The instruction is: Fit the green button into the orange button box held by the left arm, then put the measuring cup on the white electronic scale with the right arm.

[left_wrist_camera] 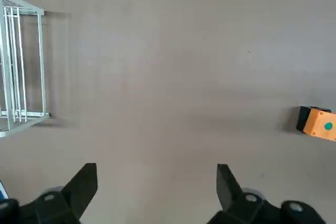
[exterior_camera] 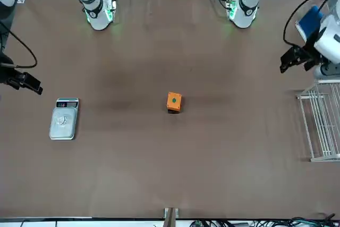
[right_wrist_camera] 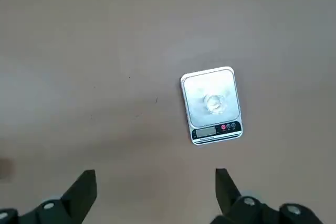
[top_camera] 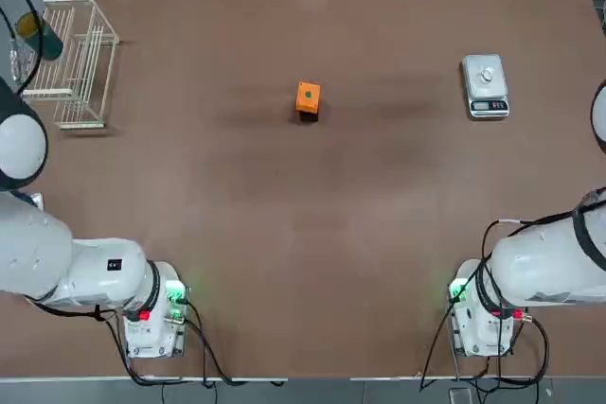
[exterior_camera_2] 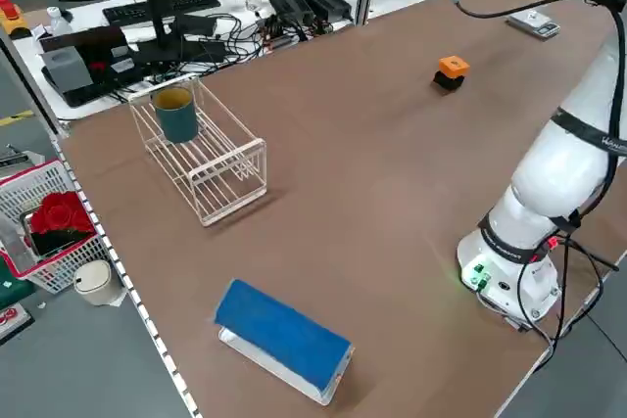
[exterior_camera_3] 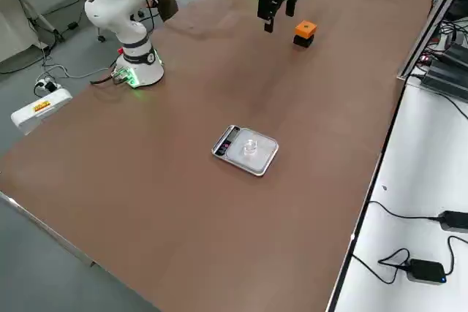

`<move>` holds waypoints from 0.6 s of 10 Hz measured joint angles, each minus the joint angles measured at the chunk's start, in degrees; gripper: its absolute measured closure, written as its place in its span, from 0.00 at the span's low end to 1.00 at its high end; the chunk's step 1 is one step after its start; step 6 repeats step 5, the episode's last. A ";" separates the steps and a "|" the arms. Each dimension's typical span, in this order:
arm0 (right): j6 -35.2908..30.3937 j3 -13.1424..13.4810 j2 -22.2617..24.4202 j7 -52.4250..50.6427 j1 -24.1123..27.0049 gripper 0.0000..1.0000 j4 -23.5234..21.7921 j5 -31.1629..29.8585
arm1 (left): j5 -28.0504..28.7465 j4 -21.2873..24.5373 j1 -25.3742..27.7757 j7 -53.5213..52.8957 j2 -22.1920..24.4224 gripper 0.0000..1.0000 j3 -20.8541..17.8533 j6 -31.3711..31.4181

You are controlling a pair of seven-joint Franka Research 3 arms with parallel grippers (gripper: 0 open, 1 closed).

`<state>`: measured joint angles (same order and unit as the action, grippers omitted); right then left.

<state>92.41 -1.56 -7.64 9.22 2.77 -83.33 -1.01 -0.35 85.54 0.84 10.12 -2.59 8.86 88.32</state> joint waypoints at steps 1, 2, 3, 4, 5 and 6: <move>0.00 -0.02 0.00 0.00 0.00 0.00 0.00 0.00 | 0.00 0.39 -0.34 -1.32 -0.42 0.00 -0.13 0.00; 0.00 -0.04 0.00 0.00 -0.01 0.00 0.00 0.00 | 0.00 0.48 -0.59 -2.36 -0.92 0.00 -0.22 0.08; 0.01 -0.05 0.00 0.00 -0.02 0.00 0.00 0.00 | 0.00 0.48 -0.58 -2.74 -1.19 0.00 -0.32 0.13; 0.08 -0.06 0.00 0.00 -0.02 0.00 0.00 0.00 | 0.00 0.48 -0.57 -3.17 -1.23 0.00 -0.56 0.13; 0.21 -0.07 0.00 0.00 -0.02 0.00 0.00 0.00 | 0.00 0.48 -0.56 -3.33 -1.23 0.00 -0.71 0.13; 0.21 -0.07 0.00 0.00 -0.02 0.00 0.00 0.00 | 0.00 0.48 -0.56 -3.33 -1.23 0.00 -0.71 0.13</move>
